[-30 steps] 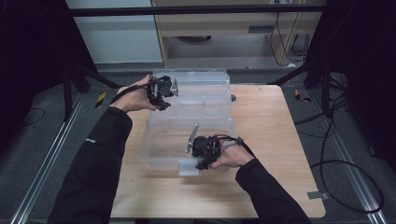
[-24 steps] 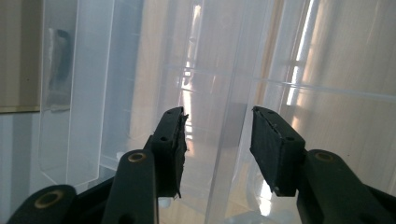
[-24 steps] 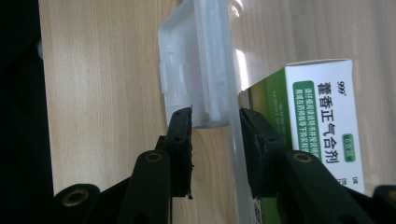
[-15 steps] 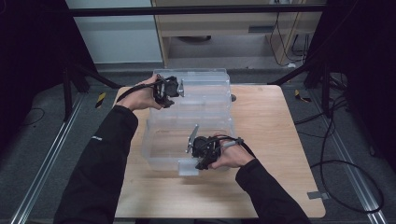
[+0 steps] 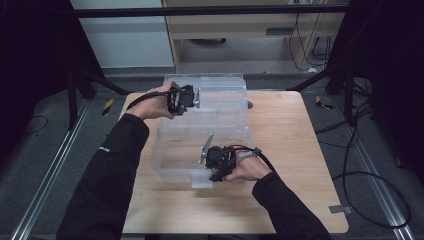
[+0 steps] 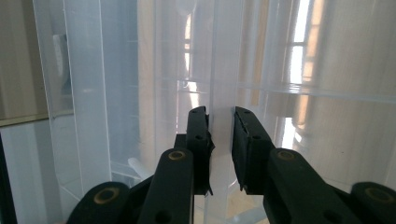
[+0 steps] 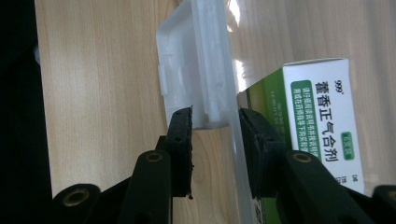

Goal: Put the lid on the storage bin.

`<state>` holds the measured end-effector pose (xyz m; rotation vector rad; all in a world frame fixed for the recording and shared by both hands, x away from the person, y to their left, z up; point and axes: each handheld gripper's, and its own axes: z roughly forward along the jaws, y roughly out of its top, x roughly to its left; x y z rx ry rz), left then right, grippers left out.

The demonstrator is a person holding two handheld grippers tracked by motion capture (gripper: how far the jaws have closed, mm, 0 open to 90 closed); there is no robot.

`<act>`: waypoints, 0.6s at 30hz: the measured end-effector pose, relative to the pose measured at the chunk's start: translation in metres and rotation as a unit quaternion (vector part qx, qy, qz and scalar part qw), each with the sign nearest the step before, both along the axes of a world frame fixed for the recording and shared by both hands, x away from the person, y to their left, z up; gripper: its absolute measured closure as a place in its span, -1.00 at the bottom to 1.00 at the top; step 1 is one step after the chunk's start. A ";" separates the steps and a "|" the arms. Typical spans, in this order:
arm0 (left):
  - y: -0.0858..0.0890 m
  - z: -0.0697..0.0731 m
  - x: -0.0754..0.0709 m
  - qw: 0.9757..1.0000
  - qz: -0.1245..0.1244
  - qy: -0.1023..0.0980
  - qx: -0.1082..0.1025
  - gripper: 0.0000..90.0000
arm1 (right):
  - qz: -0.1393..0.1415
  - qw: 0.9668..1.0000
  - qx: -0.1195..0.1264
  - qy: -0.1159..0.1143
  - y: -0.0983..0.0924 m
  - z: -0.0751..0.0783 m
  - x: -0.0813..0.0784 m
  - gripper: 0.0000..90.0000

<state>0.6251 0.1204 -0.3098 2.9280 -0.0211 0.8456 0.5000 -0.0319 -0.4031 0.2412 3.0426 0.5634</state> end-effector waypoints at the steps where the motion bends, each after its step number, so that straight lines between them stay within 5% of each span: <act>1: 0.000 0.001 0.000 1.000 0.002 0.004 0.000 0.72 | 0.000 1.000 0.001 -0.001 0.000 0.000 0.000 0.47; 18: -0.004 0.012 -0.018 1.000 -0.009 0.015 0.010 0.82 | -0.015 1.000 -0.001 -0.010 0.001 0.000 -0.004 0.47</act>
